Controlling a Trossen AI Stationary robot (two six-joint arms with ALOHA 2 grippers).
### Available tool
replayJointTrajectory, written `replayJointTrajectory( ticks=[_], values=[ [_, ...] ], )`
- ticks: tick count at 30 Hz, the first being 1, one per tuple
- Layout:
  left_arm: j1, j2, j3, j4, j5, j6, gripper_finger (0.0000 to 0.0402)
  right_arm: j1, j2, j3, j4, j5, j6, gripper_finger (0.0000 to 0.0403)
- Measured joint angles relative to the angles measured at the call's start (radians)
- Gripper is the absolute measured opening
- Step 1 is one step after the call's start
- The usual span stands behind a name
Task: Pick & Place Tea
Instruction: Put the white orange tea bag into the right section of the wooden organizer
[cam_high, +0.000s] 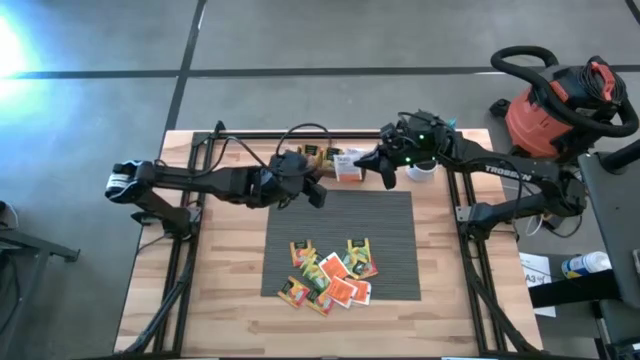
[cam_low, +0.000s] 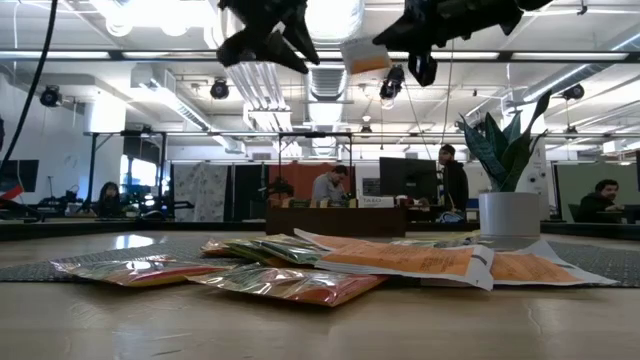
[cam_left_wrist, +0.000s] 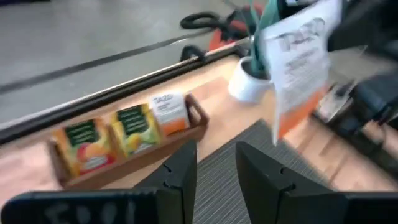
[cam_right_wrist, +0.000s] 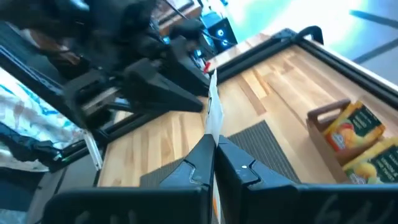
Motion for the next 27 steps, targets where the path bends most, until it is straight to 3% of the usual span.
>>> replayJointTrajectory(
  ticks=[6, 9, 16, 27],
  values=[
    [0.037, -0.106, -0.304, 0.599, 0.224, -0.019, 0.0106, 0.005, -0.014, 0.0, 0.004, -0.05, 0.013, 0.0008],
    [0.061, -0.145, -0.432, 0.793, 0.265, -0.088, 0.0106, 0.01, -0.012, -0.009, 0.038, -0.05, 0.051, 0.0008],
    [0.065, -0.136, -0.56, 1.021, 0.389, -0.149, 0.0106, 0.019, -0.008, -0.031, 0.125, -0.055, 0.144, 0.0008],
    [0.066, -0.025, -0.467, 1.052, 0.44, -0.085, 0.0106, 0.097, 0.028, -0.032, 0.151, -0.076, 0.173, 0.0008]
  ],
)
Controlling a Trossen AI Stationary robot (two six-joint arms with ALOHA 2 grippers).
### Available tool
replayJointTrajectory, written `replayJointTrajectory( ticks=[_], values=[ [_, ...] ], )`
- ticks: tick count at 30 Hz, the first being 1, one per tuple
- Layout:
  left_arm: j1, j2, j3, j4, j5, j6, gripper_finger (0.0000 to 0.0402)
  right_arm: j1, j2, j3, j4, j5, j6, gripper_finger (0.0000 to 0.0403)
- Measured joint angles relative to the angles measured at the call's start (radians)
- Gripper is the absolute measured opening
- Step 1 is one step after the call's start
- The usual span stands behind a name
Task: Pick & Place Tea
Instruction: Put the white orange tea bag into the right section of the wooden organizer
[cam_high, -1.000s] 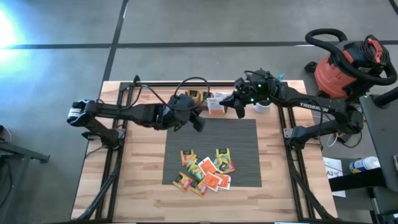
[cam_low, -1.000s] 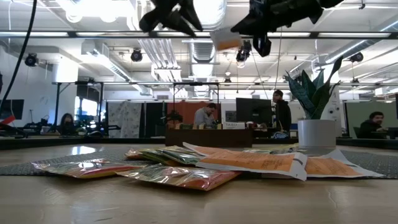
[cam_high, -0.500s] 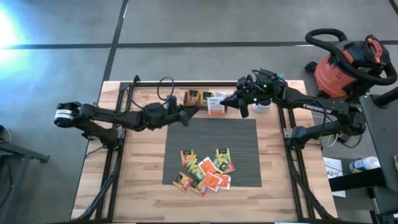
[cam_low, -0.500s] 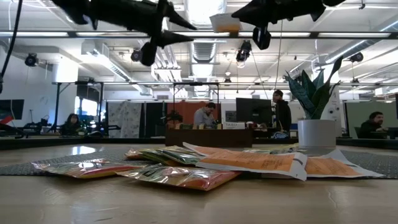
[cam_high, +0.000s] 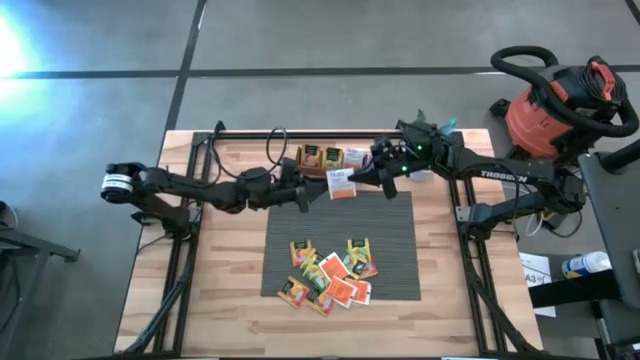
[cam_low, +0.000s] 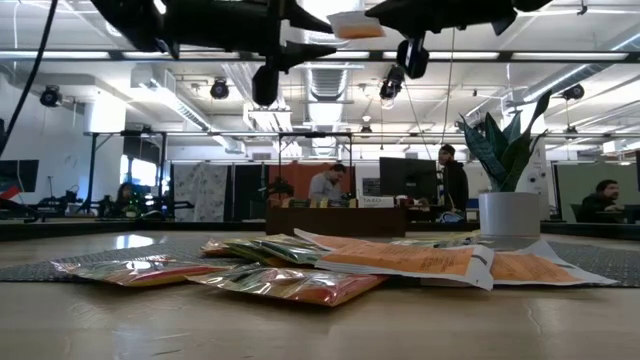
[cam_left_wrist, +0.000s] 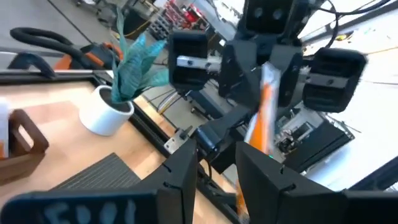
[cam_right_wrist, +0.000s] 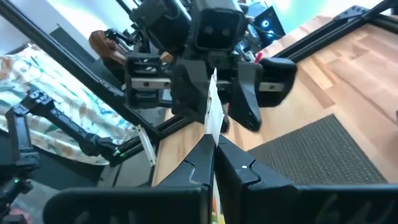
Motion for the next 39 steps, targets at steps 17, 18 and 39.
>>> replayJointTrajectory(
  ticks=[17, 18, 39],
  values=[
    [0.0, -0.003, 0.0, -0.089, 0.005, 0.055, 0.0106, 0.01, -0.013, -0.001, -0.016, 0.107, -0.002, 0.0009],
    [-0.001, -0.003, -0.004, -0.096, -0.025, 0.051, 0.0106, 0.01, -0.014, -0.001, -0.03, 0.141, -0.002, 0.0009],
    [0.0, -0.004, 0.041, -0.086, -0.023, 0.08, 0.0106, 0.012, -0.017, -0.005, -0.097, 0.15, -0.047, 0.0009]
  ],
)
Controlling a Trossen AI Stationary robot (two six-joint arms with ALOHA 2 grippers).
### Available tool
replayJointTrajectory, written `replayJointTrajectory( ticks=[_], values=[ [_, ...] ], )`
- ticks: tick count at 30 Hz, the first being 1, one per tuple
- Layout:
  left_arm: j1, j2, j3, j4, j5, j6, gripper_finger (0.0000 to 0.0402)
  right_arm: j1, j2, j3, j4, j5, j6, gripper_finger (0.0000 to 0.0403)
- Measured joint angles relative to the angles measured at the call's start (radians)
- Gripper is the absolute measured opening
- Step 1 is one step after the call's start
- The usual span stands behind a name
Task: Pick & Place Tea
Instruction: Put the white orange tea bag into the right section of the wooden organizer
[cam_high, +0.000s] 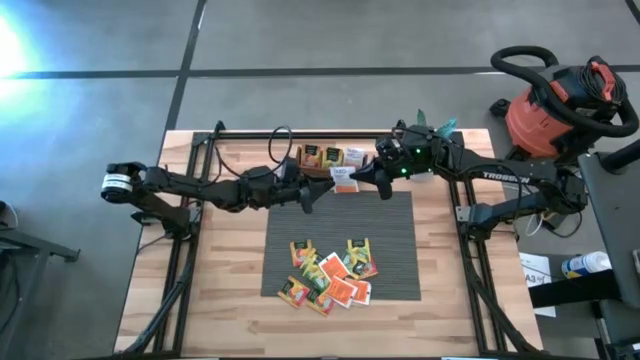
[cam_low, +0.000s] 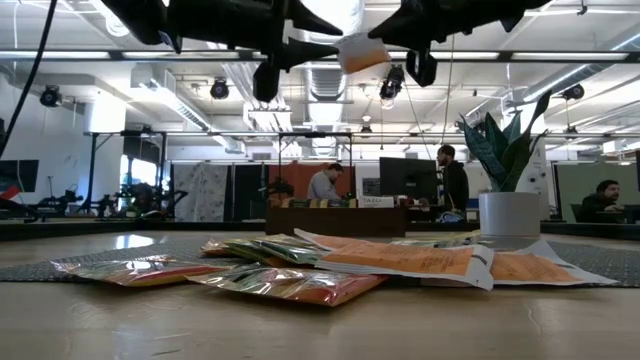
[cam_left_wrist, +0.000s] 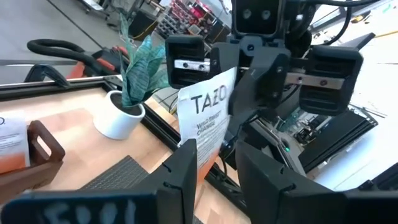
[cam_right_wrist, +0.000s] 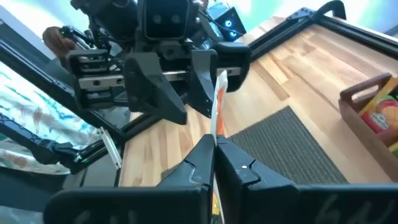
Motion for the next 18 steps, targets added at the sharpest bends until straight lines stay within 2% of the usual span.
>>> replayJointTrajectory(
  ticks=[7, 11, 18],
  values=[
    [0.0, 0.0, -0.006, -0.001, -0.004, 0.005, 0.0106, 0.002, 0.001, 0.0, -0.001, 0.008, 0.003, 0.0009],
    [0.0, 0.0, -0.005, -0.042, -0.06, 0.046, 0.0106, 0.002, 0.001, -0.001, -0.012, 0.083, 0.039, 0.0009],
    [0.0, 0.003, -0.011, -0.059, -0.046, 0.021, 0.0106, 0.004, 0.0, -0.001, -0.012, 0.04, 0.043, 0.0009]
  ],
)
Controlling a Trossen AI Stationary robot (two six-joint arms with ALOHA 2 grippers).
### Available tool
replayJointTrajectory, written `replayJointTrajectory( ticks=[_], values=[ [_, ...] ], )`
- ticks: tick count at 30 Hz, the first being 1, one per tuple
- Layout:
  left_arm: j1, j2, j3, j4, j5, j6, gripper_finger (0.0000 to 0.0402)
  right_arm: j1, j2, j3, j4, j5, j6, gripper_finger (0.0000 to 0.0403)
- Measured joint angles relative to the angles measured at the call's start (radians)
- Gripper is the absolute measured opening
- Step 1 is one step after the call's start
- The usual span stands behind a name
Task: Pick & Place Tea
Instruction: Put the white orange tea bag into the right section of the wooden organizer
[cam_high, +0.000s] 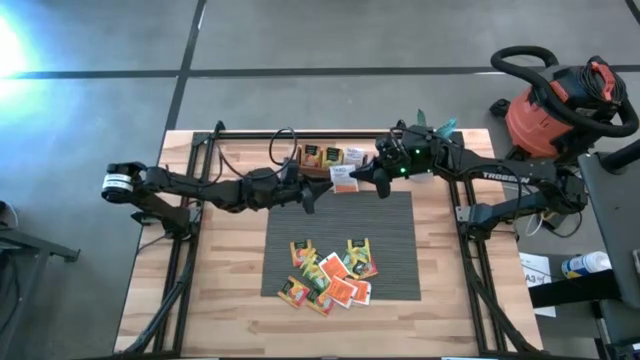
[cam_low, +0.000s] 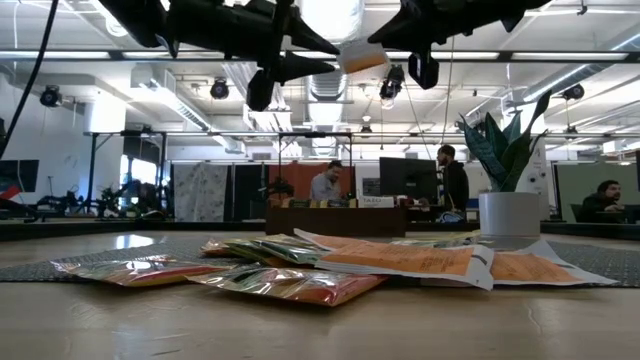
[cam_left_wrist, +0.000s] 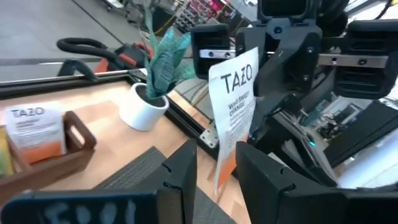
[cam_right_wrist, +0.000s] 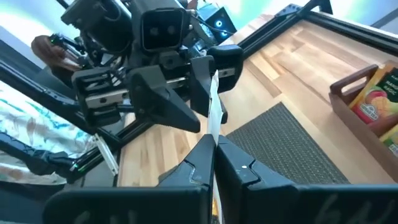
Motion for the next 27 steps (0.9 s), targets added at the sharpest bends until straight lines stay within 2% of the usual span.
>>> replayJointTrajectory(
  ticks=[12, 27],
  values=[
    [-0.001, 0.0, 0.012, 0.052, 0.053, -0.001, 0.0106, 0.0, 0.0, -0.002, 0.003, 0.0, 0.0, 0.0009],
    [-0.002, 0.0, 0.019, 0.051, 0.055, -0.002, 0.0106, 0.0, 0.001, -0.002, 0.039, -0.004, 0.025, 0.0009]
  ],
)
